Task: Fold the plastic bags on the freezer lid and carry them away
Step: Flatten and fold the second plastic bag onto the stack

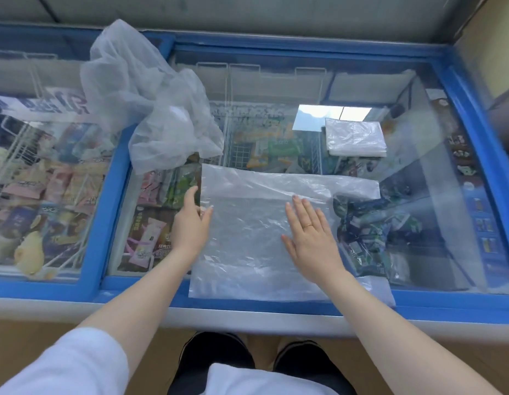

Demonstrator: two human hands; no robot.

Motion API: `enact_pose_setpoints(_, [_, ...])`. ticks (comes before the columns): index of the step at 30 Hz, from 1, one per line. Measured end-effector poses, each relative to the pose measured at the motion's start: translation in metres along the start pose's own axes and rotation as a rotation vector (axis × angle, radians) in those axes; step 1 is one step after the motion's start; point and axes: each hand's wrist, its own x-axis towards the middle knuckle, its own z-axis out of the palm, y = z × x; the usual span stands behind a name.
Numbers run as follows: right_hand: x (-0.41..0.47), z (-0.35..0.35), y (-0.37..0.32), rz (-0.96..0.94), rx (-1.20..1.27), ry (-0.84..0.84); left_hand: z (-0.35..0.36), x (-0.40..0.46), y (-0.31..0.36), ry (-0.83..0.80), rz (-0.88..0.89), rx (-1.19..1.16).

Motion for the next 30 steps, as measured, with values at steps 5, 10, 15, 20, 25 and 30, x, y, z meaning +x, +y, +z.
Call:
enact_pose_setpoints(5, [-0.001, -0.01, -0.001, -0.088, 0.035, 0.071, 0.017, 0.006, 0.028, 0.017, 0.112, -0.194])
enact_pose_setpoints(10, [-0.012, 0.008, -0.001, -0.273, 0.016, -0.151, 0.027, 0.023, 0.04, 0.154, -0.047, -0.312])
enact_pose_setpoints(15, [-0.024, 0.027, 0.041, -0.069, 0.055, -0.323, 0.025, 0.007, 0.003, 0.149, 0.472, 0.37])
enact_pose_setpoints(20, [-0.034, 0.019, 0.056, -0.222, 0.034, -0.329, 0.031, -0.044, -0.023, -0.422, 0.948, 0.614])
enact_pose_setpoints(25, [-0.043, 0.008, 0.065, -0.334, -0.006, -0.192, 0.028, -0.05, -0.034, -0.615, 0.733, 0.712])
enact_pose_setpoints(30, [-0.046, 0.007, 0.073, -0.322, -0.067, -0.09, 0.023, -0.05, -0.025, -0.651, 0.667, 0.658])
